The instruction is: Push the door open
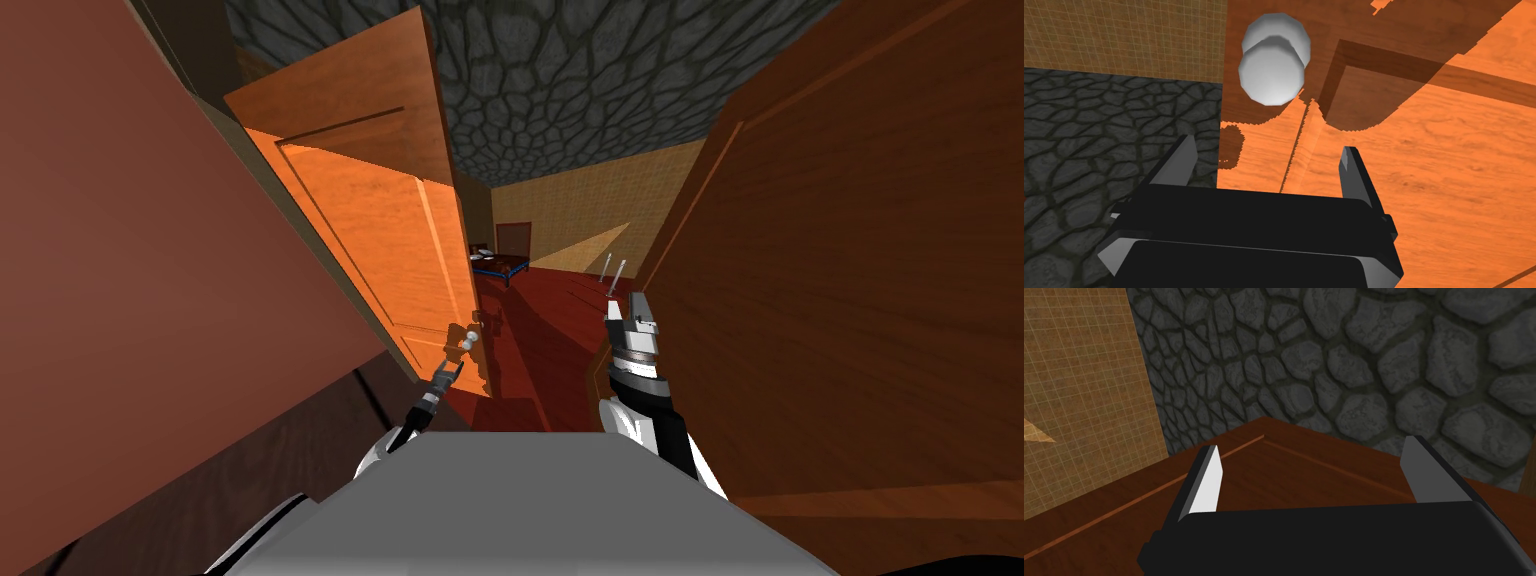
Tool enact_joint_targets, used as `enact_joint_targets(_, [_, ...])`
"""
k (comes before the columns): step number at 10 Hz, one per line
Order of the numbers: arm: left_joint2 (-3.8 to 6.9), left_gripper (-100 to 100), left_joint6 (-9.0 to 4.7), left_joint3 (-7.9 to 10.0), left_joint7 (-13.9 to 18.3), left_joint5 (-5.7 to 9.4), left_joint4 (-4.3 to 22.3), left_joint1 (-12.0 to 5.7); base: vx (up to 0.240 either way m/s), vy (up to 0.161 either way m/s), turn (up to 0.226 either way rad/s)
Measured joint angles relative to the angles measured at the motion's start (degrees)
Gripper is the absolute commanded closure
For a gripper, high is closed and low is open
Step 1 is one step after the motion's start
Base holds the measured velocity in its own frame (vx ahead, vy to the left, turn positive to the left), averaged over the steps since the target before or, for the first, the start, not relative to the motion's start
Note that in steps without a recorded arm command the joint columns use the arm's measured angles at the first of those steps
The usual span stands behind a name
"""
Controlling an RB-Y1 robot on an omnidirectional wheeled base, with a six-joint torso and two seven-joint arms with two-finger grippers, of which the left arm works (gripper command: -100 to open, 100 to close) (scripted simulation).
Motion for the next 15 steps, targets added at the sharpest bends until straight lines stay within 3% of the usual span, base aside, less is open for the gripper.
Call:
enact_joint_targets(6, [1.15, -100, -0.88, 0.91, -6.16, -1.67, 1.30, 0.49, -0.024, -0.022, -0.008])
enact_joint_targets(13, [-0.01, -100, 0.12, 1.85, -7.34, -1.26, 1.95, -0.58, 0.187, -0.024, -0.033])
enact_joint_targets(14, [-0.03, 100, 0.11, 1.86, -7.37, -1.25, 1.99, -0.63, -0.013, 0.005, 0.011])
enact_joint_targets(15, [0.10, 100, 0.16, 1.96, -7.35, -1.20, 1.99, -0.66, -0.034, 0.013, -0.007])
